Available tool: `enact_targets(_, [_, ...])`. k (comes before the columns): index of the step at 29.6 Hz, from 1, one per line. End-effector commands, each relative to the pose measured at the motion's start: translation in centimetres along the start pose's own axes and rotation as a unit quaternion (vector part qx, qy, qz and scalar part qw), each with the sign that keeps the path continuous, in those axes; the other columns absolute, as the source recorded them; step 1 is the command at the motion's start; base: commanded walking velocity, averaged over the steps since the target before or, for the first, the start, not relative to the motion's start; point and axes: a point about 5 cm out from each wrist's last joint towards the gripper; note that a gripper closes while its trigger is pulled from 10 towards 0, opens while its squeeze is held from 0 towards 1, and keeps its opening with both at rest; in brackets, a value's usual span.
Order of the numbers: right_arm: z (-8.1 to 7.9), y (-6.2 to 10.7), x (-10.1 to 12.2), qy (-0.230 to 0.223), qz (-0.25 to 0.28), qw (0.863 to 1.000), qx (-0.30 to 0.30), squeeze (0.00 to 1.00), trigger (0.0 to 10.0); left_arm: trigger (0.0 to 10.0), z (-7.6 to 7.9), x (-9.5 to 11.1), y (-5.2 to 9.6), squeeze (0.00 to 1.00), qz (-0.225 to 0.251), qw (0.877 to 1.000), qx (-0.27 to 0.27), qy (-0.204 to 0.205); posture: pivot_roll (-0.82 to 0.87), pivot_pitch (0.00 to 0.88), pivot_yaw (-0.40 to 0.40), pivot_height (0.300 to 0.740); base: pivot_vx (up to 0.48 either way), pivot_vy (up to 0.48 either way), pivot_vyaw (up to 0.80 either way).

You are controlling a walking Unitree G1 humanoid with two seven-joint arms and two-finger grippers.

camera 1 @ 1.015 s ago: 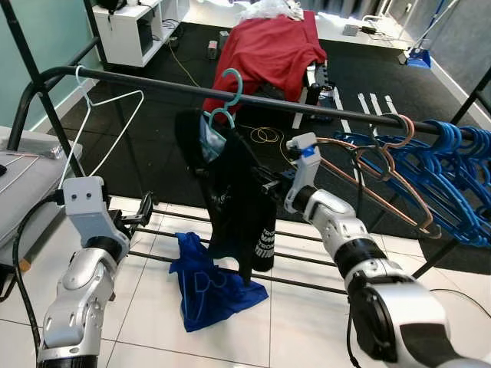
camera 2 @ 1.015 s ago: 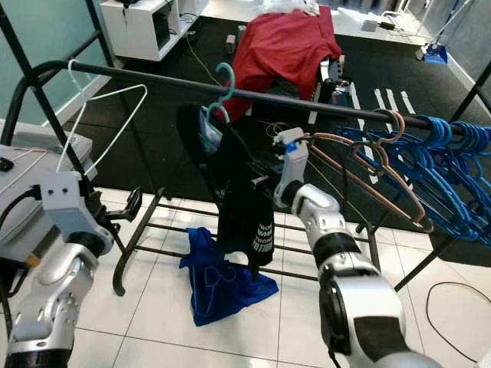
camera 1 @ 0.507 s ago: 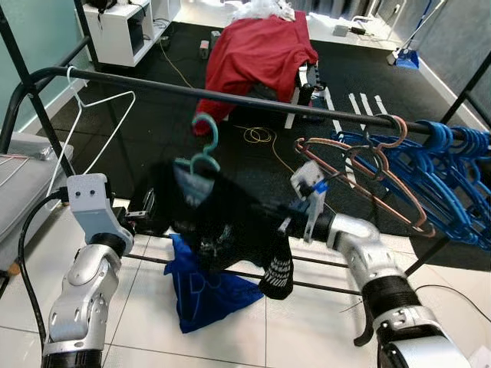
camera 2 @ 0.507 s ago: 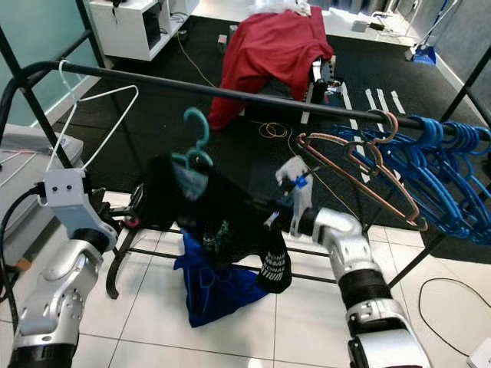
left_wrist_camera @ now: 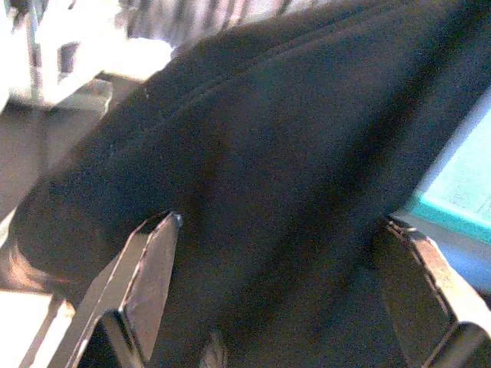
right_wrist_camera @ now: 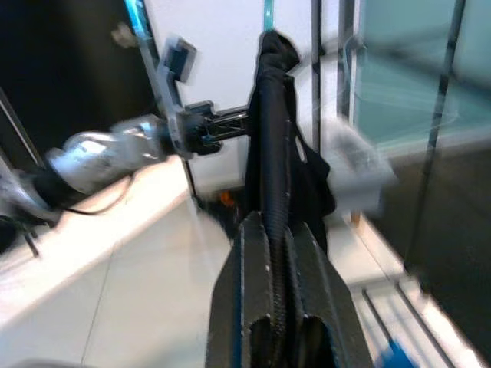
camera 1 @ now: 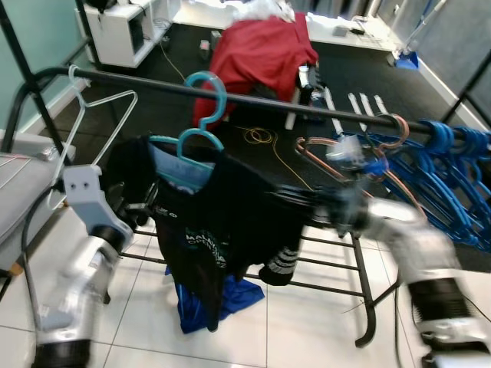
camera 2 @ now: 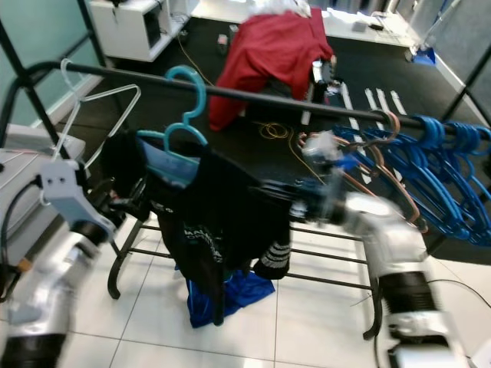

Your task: Hang hanger

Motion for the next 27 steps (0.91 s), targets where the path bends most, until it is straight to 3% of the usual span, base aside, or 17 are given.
enact_targets(1, [-0.9,0.0,1.7,0.012,0.028,0.999,0.040,0.00,0.0,10.0,0.4,1.8,-0.1,0.00,0.034,0.998,-0.043,0.005,-0.02,0.031,-0.066,0.740,0.000,0.000,0.00])
enact_targets(3, [-1.6,0.9,3.5,0.023,0.053,0.997,0.058,0.00,0.0,10.0,0.2,5.6,0.3,0.00,0.086,0.990,-0.108,-0.017,-0.01,0.024,-0.062,0.740,0.000,0.000,0.00])
enact_targets(9, [-1.9,1.4,4.2,0.029,0.062,0.996,0.062,0.00,0.0,10.0,0.2,7.2,0.7,0.00,0.101,0.984,-0.142,-0.031,-0.01,0.022,-0.059,0.740,0.000,0.000,0.00])
enact_targets(11, [-2.6,1.9,5.5,0.039,0.084,0.993,0.077,0.00,0.0,10.0,-0.1,8.7,1.5,0.00,0.119,0.977,-0.175,-0.018,-0.01,0.022,-0.057,0.740,0.000,0.000,0.00])
enact_targets(14, [-2.8,2.1,5.9,0.041,0.090,0.992,0.083,0.00,0.0,10.0,-0.3,9.3,1.9,0.00,0.128,0.974,-0.188,-0.008,-0.01,0.022,-0.057,0.740,0.000,0.000,0.00])
enact_targets(18, [-3.4,3.1,6.6,0.033,0.091,0.992,0.082,0.00,0.0,10.0,-1.0,10.6,4.0,0.00,0.140,0.957,-0.252,0.022,-0.01,0.021,-0.057,0.740,0.000,0.000,0.00])
enact_targets(26, [-3.9,3.2,7.6,0.033,0.108,0.990,0.085,0.00,0.0,10.0,-1.9,10.3,4.6,0.00,0.100,0.963,-0.250,0.010,-0.01,0.029,-0.053,0.740,0.000,0.000,0.00])
enact_targets(27, [-4.0,3.1,7.6,0.033,0.109,0.990,0.086,0.00,0.0,3.9,-2.0,10.2,4.4,0.00,0.101,0.965,-0.241,0.011,-0.01,0.030,-0.052,0.740,0.000,0.000,0.00])
Point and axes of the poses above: a point about 5 cm out from each wrist's last joint towards the gripper, its own y axis pointing back from the gripper into the wrist, its own x axis along the axis of the wrist's last joint, z = x × y, and after that the axes turned 5 degrees about -y, right-handed
